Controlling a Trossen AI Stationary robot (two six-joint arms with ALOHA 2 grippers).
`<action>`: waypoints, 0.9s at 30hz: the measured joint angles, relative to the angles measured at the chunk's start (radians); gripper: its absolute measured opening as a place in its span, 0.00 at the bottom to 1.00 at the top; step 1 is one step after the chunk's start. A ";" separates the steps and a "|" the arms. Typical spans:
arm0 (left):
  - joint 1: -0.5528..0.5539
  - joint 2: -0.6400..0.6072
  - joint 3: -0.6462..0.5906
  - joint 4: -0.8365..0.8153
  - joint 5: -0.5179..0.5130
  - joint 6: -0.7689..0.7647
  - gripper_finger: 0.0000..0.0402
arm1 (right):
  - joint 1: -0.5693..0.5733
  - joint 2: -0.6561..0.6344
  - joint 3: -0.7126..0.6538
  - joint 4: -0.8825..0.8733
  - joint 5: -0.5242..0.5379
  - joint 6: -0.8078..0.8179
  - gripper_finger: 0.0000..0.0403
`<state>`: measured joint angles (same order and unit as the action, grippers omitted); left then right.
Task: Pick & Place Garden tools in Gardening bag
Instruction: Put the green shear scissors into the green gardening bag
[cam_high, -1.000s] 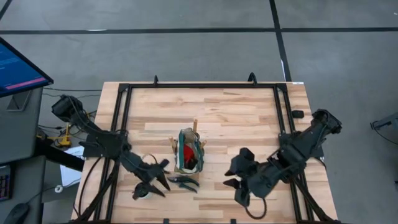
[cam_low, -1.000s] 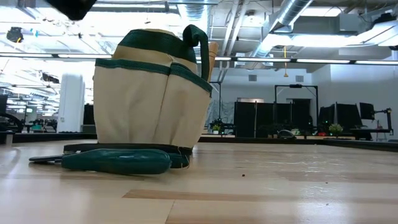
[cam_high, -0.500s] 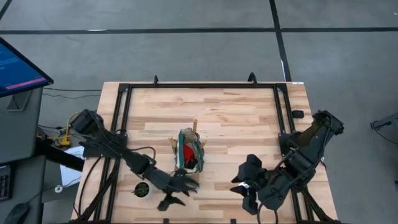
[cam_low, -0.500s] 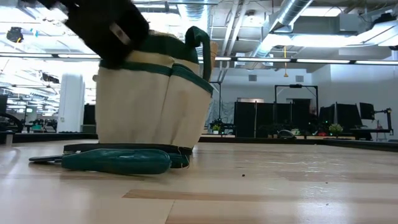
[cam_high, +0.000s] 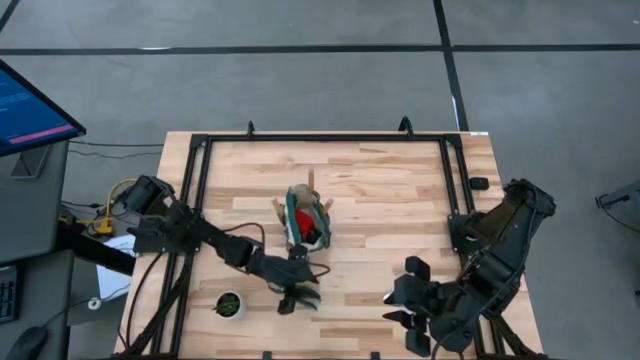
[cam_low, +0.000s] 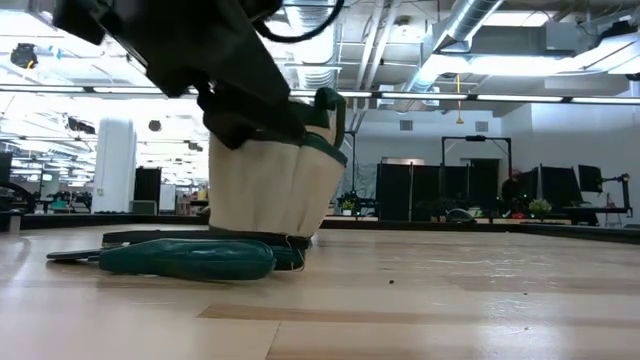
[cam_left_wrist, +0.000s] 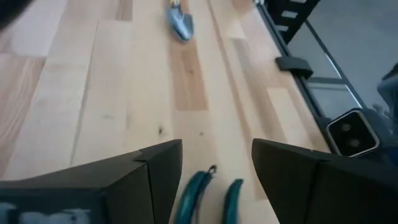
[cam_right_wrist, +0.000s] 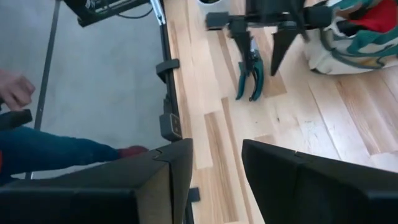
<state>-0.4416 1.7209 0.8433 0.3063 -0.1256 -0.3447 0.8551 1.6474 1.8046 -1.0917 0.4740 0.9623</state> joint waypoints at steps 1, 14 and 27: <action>0.003 0.000 0.000 -0.003 0.020 0.000 0.46 | 0.004 0.000 0.000 -0.002 0.000 0.000 0.33; -0.177 0.000 -0.001 -0.052 0.019 -0.044 0.52 | 0.058 0.000 0.000 -0.040 0.020 0.057 0.33; -0.092 0.000 -0.002 -0.159 -0.101 -0.109 0.52 | 0.069 0.000 0.000 -0.053 0.077 0.058 0.33</action>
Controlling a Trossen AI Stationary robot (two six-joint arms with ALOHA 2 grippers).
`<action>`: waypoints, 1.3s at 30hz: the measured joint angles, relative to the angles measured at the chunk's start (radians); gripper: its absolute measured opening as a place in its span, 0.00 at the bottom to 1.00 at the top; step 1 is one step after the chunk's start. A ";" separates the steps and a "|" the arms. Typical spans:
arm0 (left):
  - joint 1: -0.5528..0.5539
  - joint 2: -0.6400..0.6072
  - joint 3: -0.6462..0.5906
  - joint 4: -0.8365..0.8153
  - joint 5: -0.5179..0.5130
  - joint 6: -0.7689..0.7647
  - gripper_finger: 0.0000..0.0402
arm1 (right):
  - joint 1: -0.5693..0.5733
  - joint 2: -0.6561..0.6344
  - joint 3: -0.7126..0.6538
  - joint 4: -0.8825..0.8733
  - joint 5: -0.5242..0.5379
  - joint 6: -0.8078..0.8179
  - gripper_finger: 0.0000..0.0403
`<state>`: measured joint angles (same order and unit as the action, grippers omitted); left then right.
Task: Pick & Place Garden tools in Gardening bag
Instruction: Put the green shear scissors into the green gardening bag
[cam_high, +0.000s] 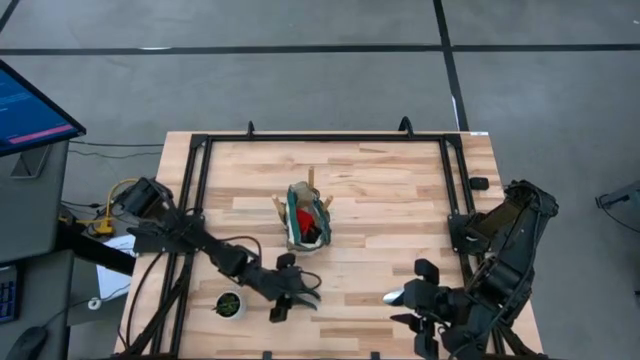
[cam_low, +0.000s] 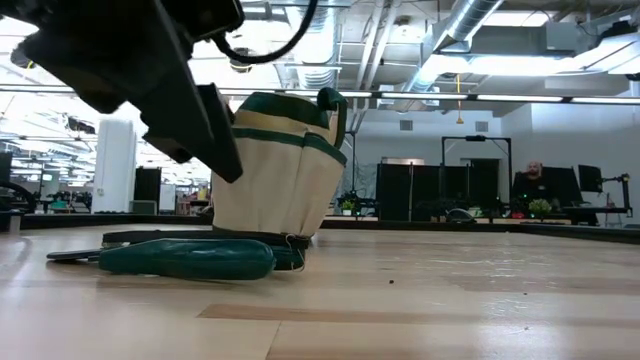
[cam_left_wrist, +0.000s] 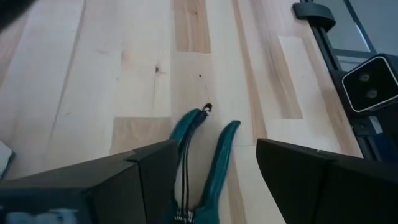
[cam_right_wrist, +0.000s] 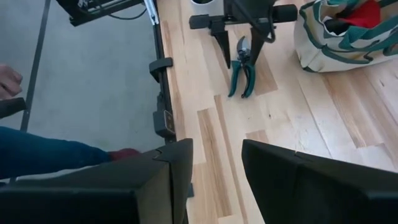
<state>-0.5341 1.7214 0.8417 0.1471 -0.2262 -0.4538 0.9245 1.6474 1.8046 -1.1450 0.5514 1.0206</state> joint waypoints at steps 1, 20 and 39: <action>0.007 0.000 0.000 -0.001 0.014 0.000 0.52 | 0.000 0.000 0.000 0.000 0.000 0.000 0.33; 0.022 0.105 0.000 0.051 -0.009 0.002 0.49 | 0.006 0.000 0.000 -0.015 0.004 -0.007 0.33; 0.010 0.179 0.005 0.040 0.194 -0.084 0.17 | 0.005 0.000 0.000 -0.011 0.004 -0.001 0.33</action>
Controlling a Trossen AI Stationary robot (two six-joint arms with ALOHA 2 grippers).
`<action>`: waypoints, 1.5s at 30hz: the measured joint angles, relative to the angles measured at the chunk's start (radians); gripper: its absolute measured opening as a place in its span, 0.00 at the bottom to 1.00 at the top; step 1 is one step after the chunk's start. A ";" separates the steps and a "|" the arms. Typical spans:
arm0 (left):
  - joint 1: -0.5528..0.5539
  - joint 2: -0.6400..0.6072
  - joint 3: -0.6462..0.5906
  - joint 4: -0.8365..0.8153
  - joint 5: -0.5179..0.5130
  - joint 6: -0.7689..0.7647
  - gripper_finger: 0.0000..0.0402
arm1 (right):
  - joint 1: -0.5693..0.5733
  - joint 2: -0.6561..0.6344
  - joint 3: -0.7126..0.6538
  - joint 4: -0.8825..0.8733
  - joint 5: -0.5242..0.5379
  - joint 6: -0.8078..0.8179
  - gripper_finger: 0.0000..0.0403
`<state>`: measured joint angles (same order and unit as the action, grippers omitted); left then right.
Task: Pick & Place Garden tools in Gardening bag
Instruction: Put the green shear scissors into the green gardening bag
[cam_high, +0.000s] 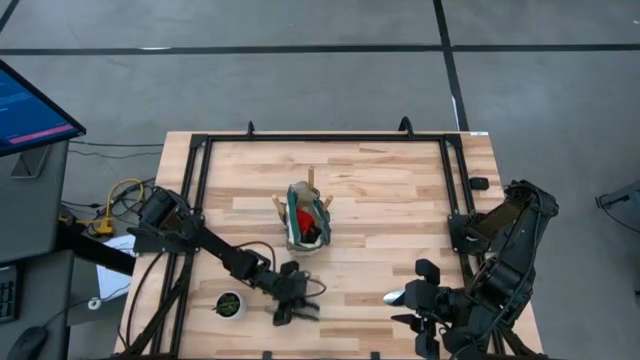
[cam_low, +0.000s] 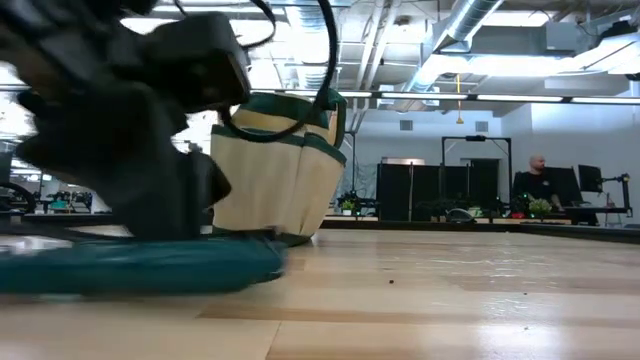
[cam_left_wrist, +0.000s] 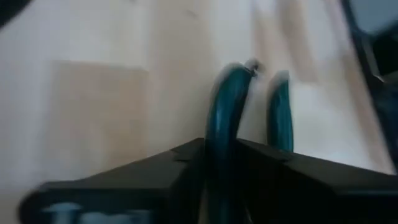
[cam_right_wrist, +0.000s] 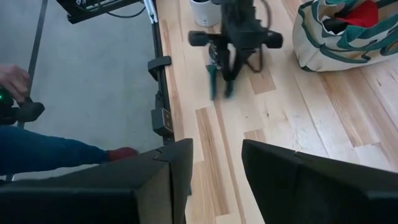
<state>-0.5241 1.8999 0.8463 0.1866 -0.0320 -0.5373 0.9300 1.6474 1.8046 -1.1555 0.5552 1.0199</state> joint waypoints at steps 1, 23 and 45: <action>-0.007 -0.001 0.001 -0.011 0.009 0.001 0.13 | 0.000 0.000 0.000 0.001 0.000 0.000 0.33; -0.094 -0.333 -0.009 -0.068 -0.551 -0.148 0.07 | 0.007 0.000 0.000 0.014 0.188 0.002 0.33; -0.152 -0.388 -0.008 -0.018 -1.507 -0.182 0.07 | -0.024 0.000 0.000 0.042 0.340 0.002 0.33</action>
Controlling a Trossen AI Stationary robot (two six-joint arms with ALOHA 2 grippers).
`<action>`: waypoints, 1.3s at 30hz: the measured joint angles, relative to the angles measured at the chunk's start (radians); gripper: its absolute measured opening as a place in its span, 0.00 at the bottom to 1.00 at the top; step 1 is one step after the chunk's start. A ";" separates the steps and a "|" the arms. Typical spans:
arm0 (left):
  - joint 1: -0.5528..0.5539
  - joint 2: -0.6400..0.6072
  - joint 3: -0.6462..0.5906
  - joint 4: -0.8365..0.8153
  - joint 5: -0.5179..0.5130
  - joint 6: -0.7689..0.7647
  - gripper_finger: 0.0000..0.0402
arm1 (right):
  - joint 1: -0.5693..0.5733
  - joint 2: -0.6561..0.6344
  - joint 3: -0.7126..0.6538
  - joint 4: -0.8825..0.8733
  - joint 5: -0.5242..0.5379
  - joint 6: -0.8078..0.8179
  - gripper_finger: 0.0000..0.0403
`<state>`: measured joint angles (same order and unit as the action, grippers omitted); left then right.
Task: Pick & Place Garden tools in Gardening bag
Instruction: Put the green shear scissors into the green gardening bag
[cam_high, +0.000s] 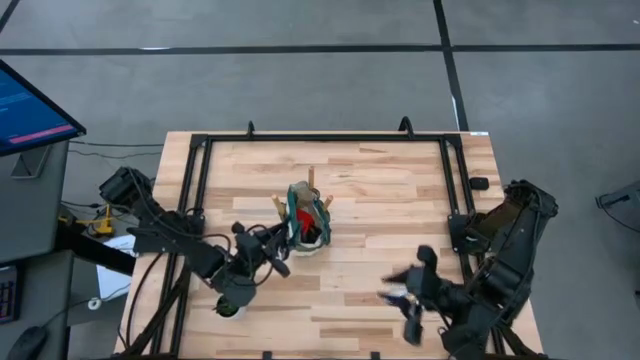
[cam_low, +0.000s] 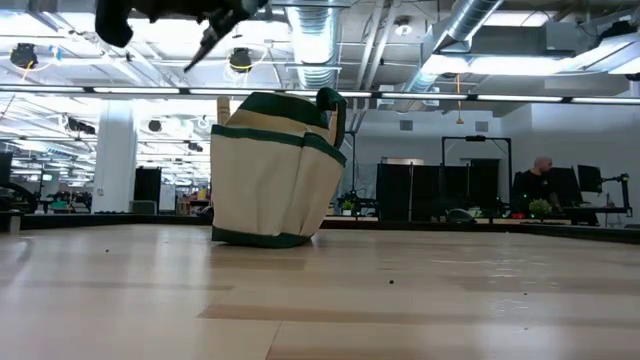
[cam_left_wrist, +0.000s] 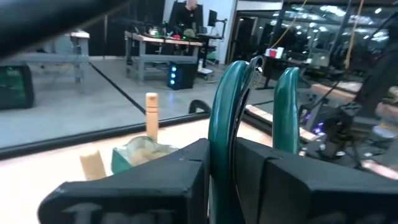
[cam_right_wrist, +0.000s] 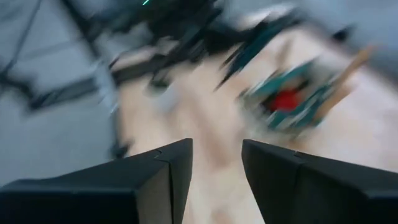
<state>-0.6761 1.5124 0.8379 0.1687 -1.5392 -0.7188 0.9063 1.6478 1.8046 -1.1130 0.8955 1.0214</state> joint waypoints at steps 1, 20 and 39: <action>-0.005 0.000 0.000 0.016 -0.001 0.005 0.07 | -0.016 0.000 0.000 0.000 0.050 0.000 0.33; -0.023 -0.135 0.002 0.155 -0.033 0.296 0.07 | -0.514 0.130 0.000 0.565 -0.126 -0.348 0.69; -0.023 -0.218 -0.004 0.154 -0.033 0.375 0.07 | -0.656 0.222 0.000 0.807 -0.334 -0.424 0.70</action>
<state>-0.6996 1.2947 0.8339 0.3229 -1.5724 -0.3439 0.2506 1.8698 1.8045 -0.3056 0.5611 0.5975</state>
